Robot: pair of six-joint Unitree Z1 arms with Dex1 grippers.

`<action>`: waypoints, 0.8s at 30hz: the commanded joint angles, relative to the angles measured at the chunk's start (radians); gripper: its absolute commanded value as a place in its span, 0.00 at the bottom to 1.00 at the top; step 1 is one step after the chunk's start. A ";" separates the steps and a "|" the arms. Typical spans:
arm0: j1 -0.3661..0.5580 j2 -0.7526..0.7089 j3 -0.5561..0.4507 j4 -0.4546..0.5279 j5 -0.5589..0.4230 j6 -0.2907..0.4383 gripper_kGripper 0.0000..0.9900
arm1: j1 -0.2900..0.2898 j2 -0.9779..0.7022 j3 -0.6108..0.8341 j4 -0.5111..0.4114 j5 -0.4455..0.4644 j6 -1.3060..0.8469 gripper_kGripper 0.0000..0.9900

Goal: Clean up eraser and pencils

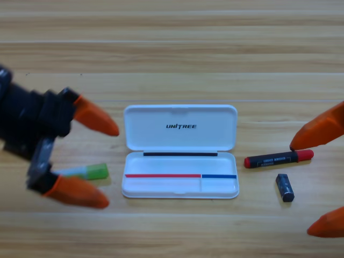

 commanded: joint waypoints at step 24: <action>-0.039 0.151 -0.108 0.124 0.279 0.039 1.00 | -0.290 0.040 -0.012 0.083 -0.098 0.314 1.00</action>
